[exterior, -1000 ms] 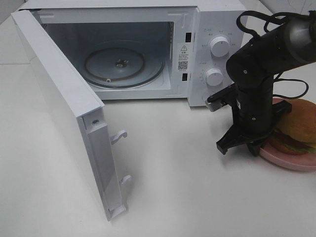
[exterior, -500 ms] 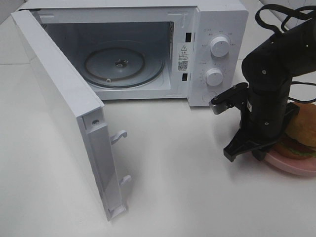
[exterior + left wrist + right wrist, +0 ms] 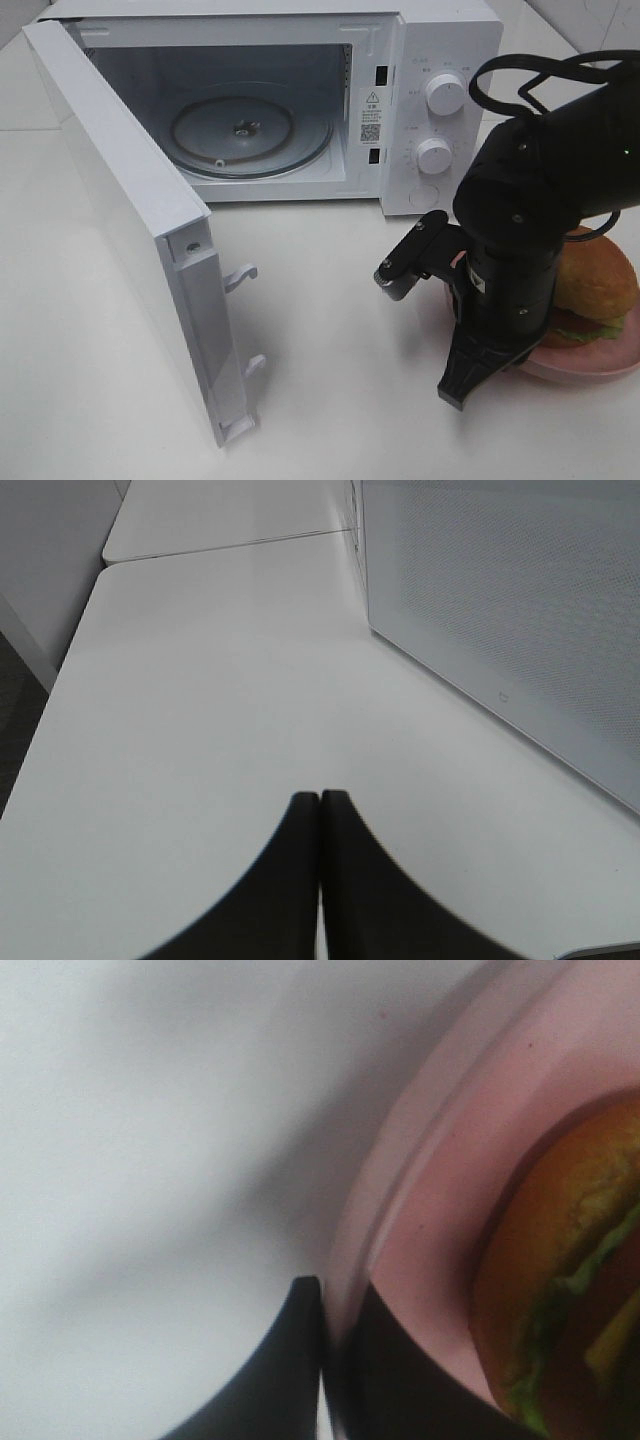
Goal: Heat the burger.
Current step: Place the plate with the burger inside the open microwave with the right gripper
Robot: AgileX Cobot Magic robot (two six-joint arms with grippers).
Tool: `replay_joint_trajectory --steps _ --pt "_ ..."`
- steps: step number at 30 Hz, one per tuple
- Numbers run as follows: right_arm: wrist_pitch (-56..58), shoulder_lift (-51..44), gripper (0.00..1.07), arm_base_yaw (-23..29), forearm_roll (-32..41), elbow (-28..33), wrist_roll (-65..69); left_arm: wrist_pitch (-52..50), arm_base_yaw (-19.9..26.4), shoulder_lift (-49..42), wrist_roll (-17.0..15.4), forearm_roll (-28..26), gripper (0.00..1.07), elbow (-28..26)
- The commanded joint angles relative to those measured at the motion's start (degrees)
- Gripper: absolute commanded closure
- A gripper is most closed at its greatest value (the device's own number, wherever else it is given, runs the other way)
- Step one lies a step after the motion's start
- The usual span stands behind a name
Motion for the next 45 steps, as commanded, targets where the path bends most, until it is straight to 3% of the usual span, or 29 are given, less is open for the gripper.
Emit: replay_joint_trajectory --steps 1,18,29,35,39,45 --pt "0.63 -3.21 1.07 3.67 -4.47 1.49 0.74 -0.06 -0.06 -1.15 -0.06 -0.29 1.06 0.17" --pt "-1.03 -12.78 1.07 11.69 -8.25 2.81 -11.40 -0.06 -0.06 -1.15 -0.06 -0.29 1.06 0.17" --pt "-10.54 -15.99 1.07 11.69 -10.26 11.80 -23.61 -0.06 -0.06 -1.15 -0.06 -0.29 1.06 0.17" --pt "-11.92 -15.99 1.07 11.69 -14.73 12.03 -27.62 -0.06 -0.06 -1.15 -0.06 -0.29 1.06 0.17" --pt "-14.50 -15.99 1.07 11.69 -21.72 12.03 -33.29 -0.06 -0.06 -1.15 -0.06 -0.29 1.06 0.17" --pt "-17.76 -15.99 1.07 11.69 -22.00 12.03 -44.98 -0.06 -0.06 -1.15 -0.06 -0.29 1.06 0.17"
